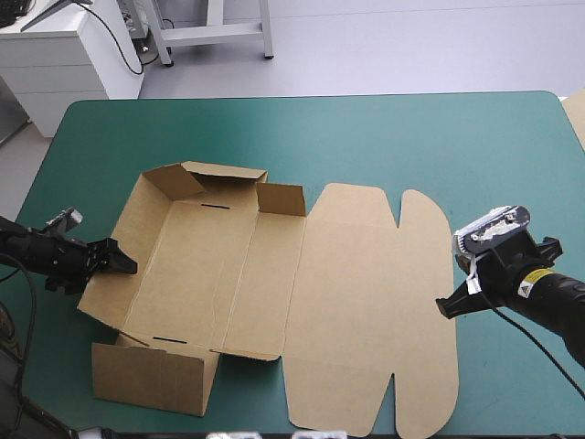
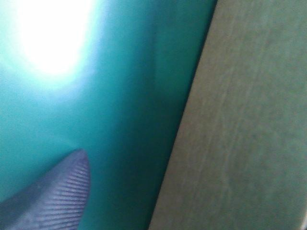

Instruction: Fold the box

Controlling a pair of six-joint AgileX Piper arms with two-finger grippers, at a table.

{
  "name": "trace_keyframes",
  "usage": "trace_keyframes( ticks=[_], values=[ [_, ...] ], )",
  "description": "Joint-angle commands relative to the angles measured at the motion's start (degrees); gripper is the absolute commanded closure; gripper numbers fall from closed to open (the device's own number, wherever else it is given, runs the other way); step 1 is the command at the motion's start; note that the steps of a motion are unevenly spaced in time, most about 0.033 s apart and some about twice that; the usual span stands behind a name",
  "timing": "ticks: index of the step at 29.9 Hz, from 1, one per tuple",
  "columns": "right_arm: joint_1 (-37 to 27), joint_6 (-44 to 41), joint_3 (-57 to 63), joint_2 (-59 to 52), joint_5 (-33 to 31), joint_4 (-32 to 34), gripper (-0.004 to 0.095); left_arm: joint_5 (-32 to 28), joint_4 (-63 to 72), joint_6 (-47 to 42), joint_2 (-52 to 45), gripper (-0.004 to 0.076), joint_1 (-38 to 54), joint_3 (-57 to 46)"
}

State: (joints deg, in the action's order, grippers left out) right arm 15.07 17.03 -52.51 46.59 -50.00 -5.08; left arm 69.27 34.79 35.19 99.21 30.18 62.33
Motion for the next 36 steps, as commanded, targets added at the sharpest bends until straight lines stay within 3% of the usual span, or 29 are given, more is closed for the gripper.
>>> trace_keyframes(
  ticks=[1, 15, 26, 32, 36],
  values=[
    [-0.27, 0.31, -1.44, -0.22, 3.15, -0.08, 0.0929, 5.16, -4.89, -1.36, -1.97, 0.0157, 0.07, 1.21],
    [-0.27, 0.43, -1.44, -0.22, 3.26, -0.08, 0.0929, 5.16, -7.3, -2.36, -3.65, 0.0171, 0.07, 3.84],
    [-0.27, 0.53, -1.44, -0.22, 3.26, -0.1, 0.0929, 5.06, -5.5, -1.95, -3.79, 0.0466, 0.07, 3.84],
    [-0.27, 0.53, -1.44, -0.22, 3.26, -0.1, 0.0929, 5.06, -3.97, -2.25, -3.66, 0.0729, 0.07, 2.92],
    [-0.27, 0.53, -1.44, -0.22, 3.26, -0.1, 0.0929, 5.06, -3.22, -2.37, -3.66, 0.0721, 0.07, 2.45]
  ],
)
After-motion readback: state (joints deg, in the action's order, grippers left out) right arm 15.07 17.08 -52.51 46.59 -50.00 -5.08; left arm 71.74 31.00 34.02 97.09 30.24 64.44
